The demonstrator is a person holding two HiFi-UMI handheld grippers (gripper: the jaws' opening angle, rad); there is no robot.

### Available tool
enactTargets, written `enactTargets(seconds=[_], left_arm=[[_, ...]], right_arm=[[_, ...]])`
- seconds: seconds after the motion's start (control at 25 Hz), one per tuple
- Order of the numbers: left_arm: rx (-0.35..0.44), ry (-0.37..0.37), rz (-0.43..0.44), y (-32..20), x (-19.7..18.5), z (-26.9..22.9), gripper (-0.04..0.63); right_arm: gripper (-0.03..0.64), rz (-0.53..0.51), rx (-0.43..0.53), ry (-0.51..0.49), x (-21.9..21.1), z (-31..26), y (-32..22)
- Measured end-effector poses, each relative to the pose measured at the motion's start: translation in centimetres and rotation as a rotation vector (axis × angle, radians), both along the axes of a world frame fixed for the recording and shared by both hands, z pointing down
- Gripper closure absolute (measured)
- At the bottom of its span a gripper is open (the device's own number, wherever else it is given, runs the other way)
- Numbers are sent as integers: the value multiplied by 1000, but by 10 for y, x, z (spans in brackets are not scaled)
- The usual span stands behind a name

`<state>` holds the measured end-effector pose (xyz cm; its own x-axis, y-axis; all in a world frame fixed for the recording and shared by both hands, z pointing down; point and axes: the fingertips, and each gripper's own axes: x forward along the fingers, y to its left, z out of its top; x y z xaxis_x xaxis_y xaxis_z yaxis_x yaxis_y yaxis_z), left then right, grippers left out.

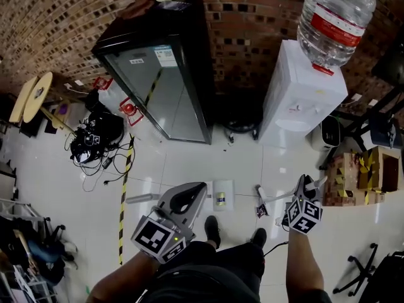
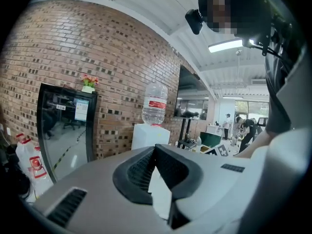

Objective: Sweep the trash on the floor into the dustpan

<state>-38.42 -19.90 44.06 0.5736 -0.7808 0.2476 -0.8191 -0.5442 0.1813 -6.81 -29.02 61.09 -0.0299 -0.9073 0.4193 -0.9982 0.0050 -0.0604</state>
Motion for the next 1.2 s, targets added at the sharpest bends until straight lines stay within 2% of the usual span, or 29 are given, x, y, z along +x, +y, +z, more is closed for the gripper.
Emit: enactTargets(seconds=[0.16, 0.36, 0.56, 0.64, 1.04, 1.2], left_arm=[[3, 22, -16, 2, -23, -1, 578], [6, 35, -31, -2, -41, 3, 578], [26, 32, -37, -5, -54, 0, 578], [24, 36, -41, -7, -60, 0, 578], [32, 56, -48, -8, -69, -5, 578], [27, 75, -46, -3, -69, -10, 578]], right_arm=[[569, 87, -19, -29, -13, -2, -1], [569, 245, -47, -87, -19, 3, -4], [566, 316, -68, -142, -33, 6, -8], [566, 306, -75, -166, -45, 6, -11], [565, 127, -76, -237, -126, -7, 3], [565, 114, -64, -239, -128, -26, 15]])
